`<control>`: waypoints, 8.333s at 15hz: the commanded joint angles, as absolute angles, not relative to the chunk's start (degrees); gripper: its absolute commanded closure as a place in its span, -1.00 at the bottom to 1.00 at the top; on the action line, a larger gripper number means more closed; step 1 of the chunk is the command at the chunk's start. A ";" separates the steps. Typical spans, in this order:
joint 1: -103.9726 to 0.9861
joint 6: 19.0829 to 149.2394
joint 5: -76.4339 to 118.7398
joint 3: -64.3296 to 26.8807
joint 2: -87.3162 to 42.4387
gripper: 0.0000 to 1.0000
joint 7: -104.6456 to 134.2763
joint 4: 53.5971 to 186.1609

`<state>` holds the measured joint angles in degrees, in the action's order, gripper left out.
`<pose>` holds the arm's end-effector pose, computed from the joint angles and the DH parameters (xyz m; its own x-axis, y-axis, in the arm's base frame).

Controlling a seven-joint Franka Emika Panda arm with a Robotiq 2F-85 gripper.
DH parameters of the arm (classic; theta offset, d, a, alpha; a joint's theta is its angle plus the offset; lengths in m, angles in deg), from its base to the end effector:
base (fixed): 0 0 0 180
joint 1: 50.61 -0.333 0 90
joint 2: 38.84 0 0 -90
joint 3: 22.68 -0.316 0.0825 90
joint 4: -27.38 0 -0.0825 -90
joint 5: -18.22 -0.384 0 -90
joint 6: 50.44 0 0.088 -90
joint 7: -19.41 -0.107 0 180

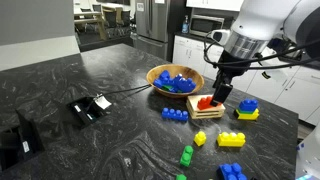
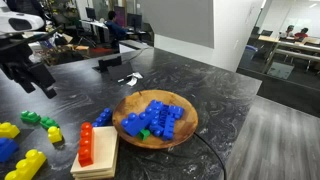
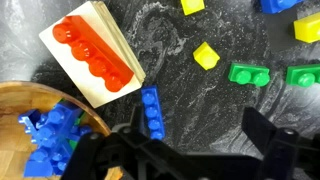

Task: Put the green block in the bowl

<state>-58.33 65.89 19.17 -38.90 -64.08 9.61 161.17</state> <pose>0.3940 0.1846 0.5081 0.9612 0.2379 0.1394 0.2233 -0.9682 0.1125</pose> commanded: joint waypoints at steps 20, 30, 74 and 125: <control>-60.88 66.32 26.98 -39.80 -55.81 -1.00 4.30 157.86; -63.90 69.35 25.68 -40.46 -49.48 -1.00 7.30 156.11; -68.01 84.06 7.21 -39.16 -36.41 -1.00 -33.25 157.56; -62.69 74.61 43.42 -34.71 -41.48 0.80 -60.77 150.55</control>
